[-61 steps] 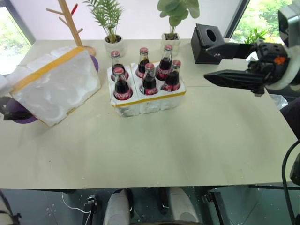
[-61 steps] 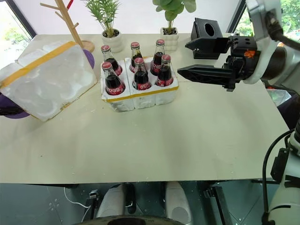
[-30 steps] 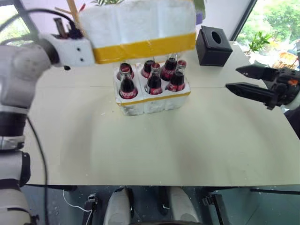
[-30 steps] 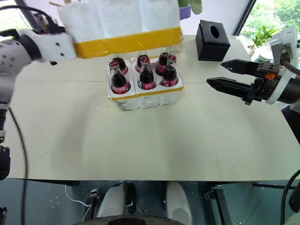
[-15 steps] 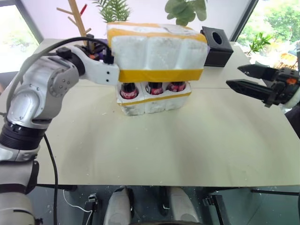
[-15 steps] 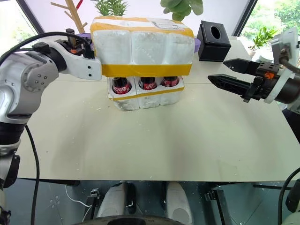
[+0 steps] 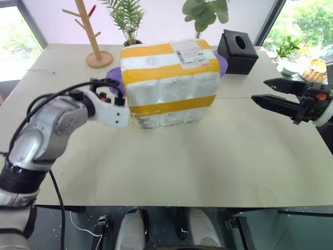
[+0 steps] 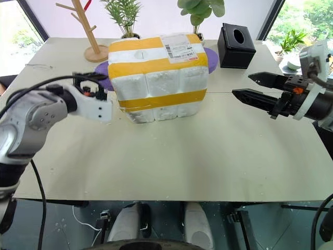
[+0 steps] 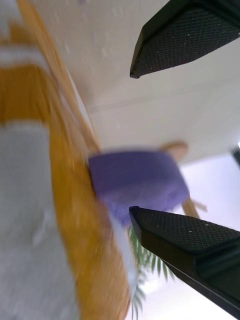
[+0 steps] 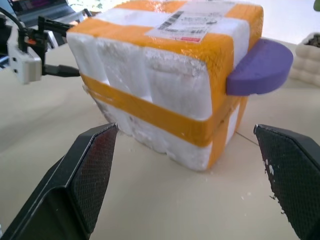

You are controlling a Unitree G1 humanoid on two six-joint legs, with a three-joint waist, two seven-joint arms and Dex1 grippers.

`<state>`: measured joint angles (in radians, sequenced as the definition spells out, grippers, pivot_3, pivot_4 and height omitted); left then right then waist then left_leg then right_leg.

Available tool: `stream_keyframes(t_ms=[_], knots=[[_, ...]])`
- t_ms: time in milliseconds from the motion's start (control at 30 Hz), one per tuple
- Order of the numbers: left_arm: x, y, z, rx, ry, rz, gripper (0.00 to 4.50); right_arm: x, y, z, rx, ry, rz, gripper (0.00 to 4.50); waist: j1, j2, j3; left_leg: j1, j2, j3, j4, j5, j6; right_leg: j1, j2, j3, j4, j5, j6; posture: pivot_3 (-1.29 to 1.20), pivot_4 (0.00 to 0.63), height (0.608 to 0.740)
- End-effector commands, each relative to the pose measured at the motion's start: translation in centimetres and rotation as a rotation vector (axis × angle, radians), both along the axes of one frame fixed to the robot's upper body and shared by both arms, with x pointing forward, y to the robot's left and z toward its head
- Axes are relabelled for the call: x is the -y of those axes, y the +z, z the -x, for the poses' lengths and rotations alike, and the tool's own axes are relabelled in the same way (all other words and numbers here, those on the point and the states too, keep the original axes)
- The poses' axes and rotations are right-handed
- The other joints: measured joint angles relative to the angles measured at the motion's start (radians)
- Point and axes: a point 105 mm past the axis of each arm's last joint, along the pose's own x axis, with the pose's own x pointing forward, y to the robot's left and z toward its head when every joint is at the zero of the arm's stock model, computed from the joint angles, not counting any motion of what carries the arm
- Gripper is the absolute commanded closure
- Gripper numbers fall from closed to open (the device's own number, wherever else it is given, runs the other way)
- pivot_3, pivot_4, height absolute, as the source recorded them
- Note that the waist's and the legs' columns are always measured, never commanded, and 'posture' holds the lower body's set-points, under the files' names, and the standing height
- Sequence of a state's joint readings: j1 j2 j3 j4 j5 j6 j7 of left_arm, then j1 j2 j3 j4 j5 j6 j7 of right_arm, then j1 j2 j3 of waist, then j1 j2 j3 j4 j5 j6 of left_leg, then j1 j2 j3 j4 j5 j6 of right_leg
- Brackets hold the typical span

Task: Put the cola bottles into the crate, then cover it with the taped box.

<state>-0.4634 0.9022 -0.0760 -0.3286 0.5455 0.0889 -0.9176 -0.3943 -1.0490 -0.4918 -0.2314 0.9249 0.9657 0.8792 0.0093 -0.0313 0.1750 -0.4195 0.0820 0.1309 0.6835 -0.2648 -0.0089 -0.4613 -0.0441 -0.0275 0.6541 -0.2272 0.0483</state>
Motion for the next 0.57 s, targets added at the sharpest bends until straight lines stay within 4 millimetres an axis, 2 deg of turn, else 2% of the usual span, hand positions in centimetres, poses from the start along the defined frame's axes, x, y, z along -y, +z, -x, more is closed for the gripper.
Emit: stream_keyframes(t_ms=[33, 100, 133, 167, 200, 300, 433, 567], knots=[[-0.6, 1.6, 1.6, -0.068, 0.036, 0.295, 0.11, 0.3, 0.9, 0.7, 0.048, 0.007, 0.026, 0.0, 0.001, 0.0, 0.0, 0.0, 0.0, 0.0, 0.0, 0.0, 0.0, 0.0, 0.0, 0.0, 0.0, 0.0, 0.0, 0.0, 0.15, 0.74], [-2.7, 1.5, 2.8, -0.389, 0.152, 0.839, 0.11, 0.4, 0.2, 0.8, 0.03, 0.017, 0.044, 0.0, 0.003, 0.0, 0.0, 0.0, 0.0, 0.0, 0.001, 0.0, 0.0, 0.001, 0.0, 0.0, 0.0, 0.0, 0.0, 0.0, 0.15, 0.74], [-3.4, 2.0, 3.3, -0.521, 0.147, 1.052, 0.11, 0.4, 0.0, 0.8, 0.025, 0.024, 0.049, 0.0, 0.002, 0.0, 0.0, 0.001, -0.001, 0.0, 0.001, 0.0, 0.0, 0.002, -0.001, 0.0, 0.001, 0.0, 0.001, 0.0, 0.15, 0.74], [-4.1, 2.7, 3.8, -0.617, 0.137, 1.195, 0.11, 0.3, -0.1, 0.7, 0.024, 0.03, 0.055, 0.0, 0.001, 0.0, 0.0, 0.001, 0.0, -0.001, 0.002, 0.0, 0.0, 0.002, 0.0, -0.001, 0.001, 0.0, 0.001, 0.0, 0.15, 0.74], [-5.0, 3.3, 4.1, -0.667, 0.133, 1.251, 0.11, 0.2, -0.2, 0.6, 0.026, 0.033, 0.059, 0.0, -0.002, 0.0, 0.0, 0.001, 0.0, -0.002, 0.002, 0.0, 0.0, 0.002, 0.0, -0.001, 0.001, 0.0, 0.001, 0.0, 0.15, 0.74], [-6.5, 4.8, 5.0, -0.707, 0.069, 1.264, 0.11, 0.1, 0.0, 0.0, 0.03, 0.039, 0.062, 0.0, -0.017, 0.0, 0.0, 0.003, -0.001, -0.002, 0.001, 0.0, -0.001, 0.003, 0.001, -0.001, 0.0, -0.001, 0.001, 0.0, 0.15, 0.74], [-6.5, 6.3, 5.9, -0.795, -0.026, 1.257, 0.11, 0.0, 0.0, -0.7, 0.029, 0.055, 0.068, 0.0, -0.022, 0.0, 0.0, 0.01, -0.001, -0.002, -0.001, 0.0, -0.001, 0.01, 0.0, -0.001, -0.001, -0.001, 0.001, 0.0, 0.15, 0.74], [-6.5, 6.5, 6.6, -0.864, -0.047, 1.203, 0.11, -0.3, 0.0, -1.2, 0.026, 0.073, 0.081, 0.0, -0.022, 0.0, 0.0, 0.01, -0.001, -0.002, -0.002, 0.0, -0.001, 0.01, -0.001, -0.001, -0.001, -0.002, 0.0, 0.0, 0.15, 0.74]])
